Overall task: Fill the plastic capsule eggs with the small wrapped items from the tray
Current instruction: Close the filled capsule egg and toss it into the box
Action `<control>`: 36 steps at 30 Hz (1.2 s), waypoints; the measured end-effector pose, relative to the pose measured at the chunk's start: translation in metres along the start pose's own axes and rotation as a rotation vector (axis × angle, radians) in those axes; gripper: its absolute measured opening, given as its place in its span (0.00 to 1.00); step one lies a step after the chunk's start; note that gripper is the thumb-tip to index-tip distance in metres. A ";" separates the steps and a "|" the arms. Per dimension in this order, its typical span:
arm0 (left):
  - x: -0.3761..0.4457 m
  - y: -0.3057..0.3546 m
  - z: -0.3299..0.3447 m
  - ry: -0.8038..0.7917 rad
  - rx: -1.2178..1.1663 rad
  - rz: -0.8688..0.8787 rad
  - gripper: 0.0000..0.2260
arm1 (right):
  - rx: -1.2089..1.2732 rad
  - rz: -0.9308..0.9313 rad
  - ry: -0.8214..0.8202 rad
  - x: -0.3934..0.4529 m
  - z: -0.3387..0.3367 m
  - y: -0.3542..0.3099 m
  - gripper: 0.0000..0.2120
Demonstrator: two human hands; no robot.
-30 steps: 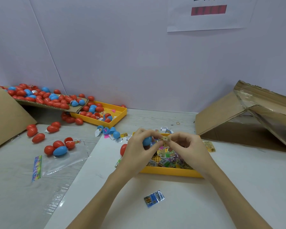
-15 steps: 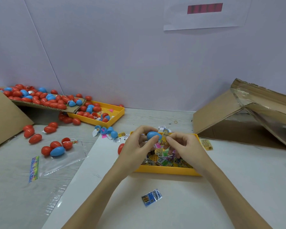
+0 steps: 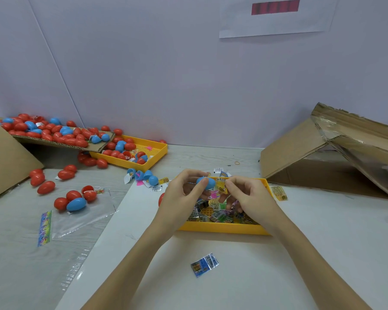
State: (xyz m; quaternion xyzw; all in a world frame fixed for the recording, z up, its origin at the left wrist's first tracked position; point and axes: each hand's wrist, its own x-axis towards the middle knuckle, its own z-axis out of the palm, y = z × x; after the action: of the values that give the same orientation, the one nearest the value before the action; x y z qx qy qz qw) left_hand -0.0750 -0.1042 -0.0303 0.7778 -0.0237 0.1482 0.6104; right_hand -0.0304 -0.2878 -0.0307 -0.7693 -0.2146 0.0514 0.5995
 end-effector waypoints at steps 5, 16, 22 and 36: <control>0.000 0.000 0.000 -0.006 0.011 0.000 0.08 | -0.006 0.007 -0.012 0.000 0.000 0.000 0.12; 0.000 -0.002 -0.001 0.026 0.003 0.003 0.09 | -0.078 -0.047 -0.024 0.001 0.001 0.004 0.11; 0.001 -0.002 0.000 0.032 0.010 -0.010 0.08 | -0.063 -0.038 -0.028 0.002 0.001 0.006 0.12; 0.002 -0.002 -0.002 0.045 -0.035 -0.022 0.06 | -0.052 -0.122 0.008 -0.003 0.004 -0.001 0.11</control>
State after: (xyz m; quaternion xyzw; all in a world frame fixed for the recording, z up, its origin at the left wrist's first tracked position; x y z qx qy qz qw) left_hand -0.0731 -0.1018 -0.0312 0.7636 -0.0039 0.1583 0.6260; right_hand -0.0345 -0.2848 -0.0314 -0.7703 -0.2597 0.0063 0.5824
